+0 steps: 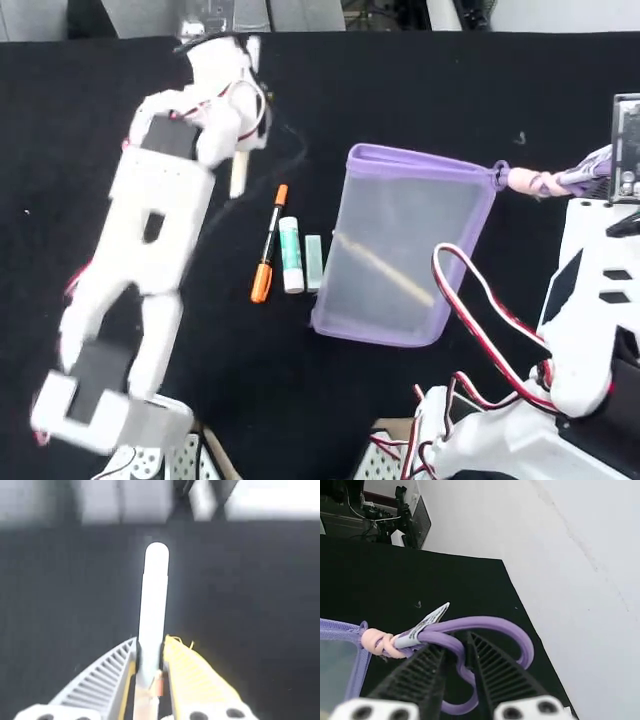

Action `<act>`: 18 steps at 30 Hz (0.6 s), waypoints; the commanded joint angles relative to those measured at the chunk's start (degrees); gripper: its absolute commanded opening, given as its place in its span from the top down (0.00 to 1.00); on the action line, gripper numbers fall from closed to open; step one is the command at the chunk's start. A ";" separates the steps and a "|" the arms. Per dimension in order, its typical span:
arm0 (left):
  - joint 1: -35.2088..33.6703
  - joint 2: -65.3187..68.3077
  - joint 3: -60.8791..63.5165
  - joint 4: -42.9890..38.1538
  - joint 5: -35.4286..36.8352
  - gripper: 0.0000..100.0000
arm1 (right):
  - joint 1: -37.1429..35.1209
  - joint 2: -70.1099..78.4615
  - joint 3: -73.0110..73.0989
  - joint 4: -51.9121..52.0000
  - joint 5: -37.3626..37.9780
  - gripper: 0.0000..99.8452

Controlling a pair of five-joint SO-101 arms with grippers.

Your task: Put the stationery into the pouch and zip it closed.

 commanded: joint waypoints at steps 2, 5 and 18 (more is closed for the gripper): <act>8.22 -22.24 4.70 -5.45 3.43 0.97 | 0.53 -0.57 2.77 1.14 -0.09 0.99; 10.95 -34.20 17.10 -15.12 5.27 0.97 | 0.53 -0.57 4.44 1.14 -0.09 0.99; 20.70 -57.76 56.75 -63.03 5.45 0.97 | -1.05 -7.08 8.84 1.32 -0.18 0.99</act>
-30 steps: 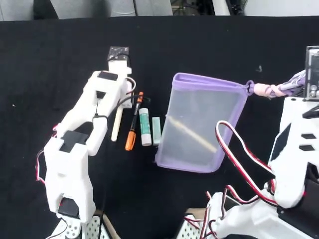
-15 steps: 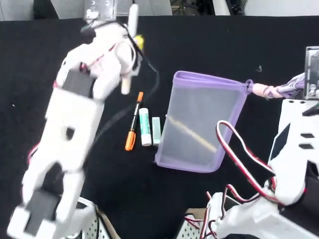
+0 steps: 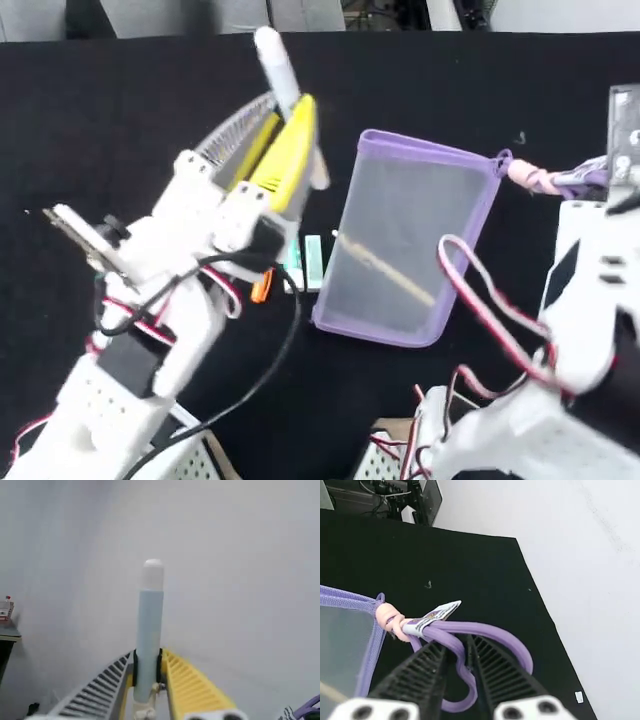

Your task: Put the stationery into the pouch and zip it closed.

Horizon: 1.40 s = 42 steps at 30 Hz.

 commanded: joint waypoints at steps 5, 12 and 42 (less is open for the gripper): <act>1.63 7.12 -2.59 -5.10 3.69 0.97 | -9.67 -11.65 6.64 1.23 -0.09 0.99; 1.63 9.32 -1.89 -5.27 6.68 0.97 | -11.34 -17.63 13.49 0.97 -0.09 0.99; 0.48 19.69 -5.85 -18.02 6.33 0.97 | -11.43 -30.02 18.07 1.67 -0.09 0.99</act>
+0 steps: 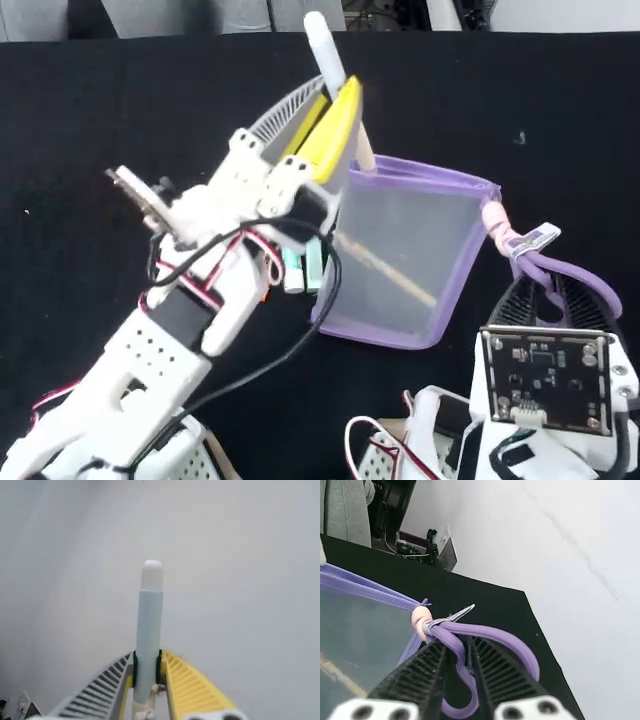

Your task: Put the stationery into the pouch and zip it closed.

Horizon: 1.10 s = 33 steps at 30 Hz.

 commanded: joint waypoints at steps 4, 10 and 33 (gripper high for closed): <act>-2.59 7.82 -5.85 -1.41 0.26 0.97 | -0.88 -0.13 0.31 1.58 -0.09 0.99; -1.63 7.30 -2.95 -1.32 0.18 0.97 | -0.88 -0.13 0.40 1.58 -0.09 0.99; 5.23 6.59 -10.51 30.95 -5.01 0.83 | -0.88 0.40 2.95 1.14 0.00 0.99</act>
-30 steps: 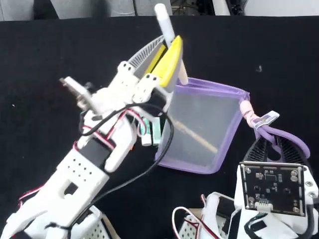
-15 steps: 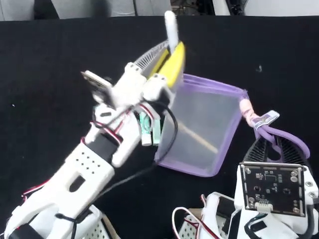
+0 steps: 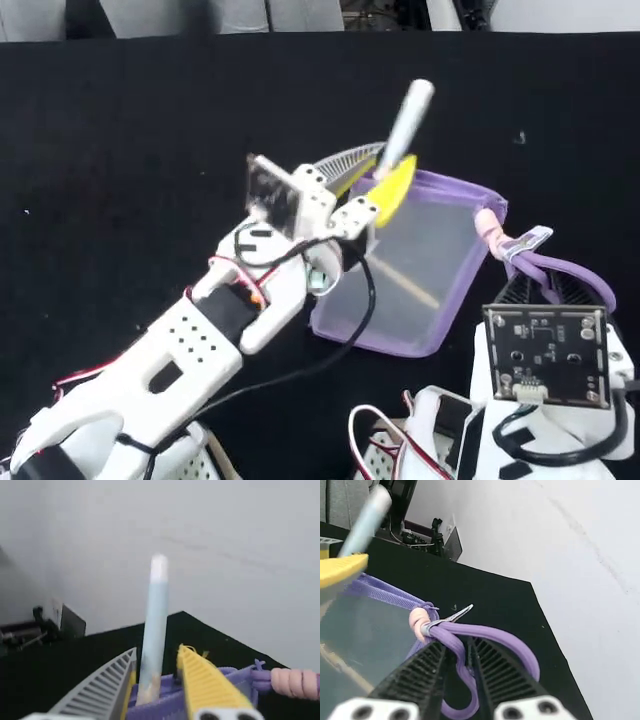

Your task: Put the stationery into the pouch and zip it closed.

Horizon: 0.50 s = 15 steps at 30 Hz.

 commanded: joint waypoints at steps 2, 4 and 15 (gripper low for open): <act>-1.71 -1.93 -17.89 21.80 5.01 0.83 | -0.97 0.40 0.22 1.14 0.00 0.99; -3.30 -1.93 -23.52 27.87 5.10 0.82 | -0.97 0.40 0.22 1.14 0.00 0.99; -26.33 -1.05 -35.03 48.09 13.27 0.83 | -0.97 0.40 -0.04 1.14 -0.09 0.99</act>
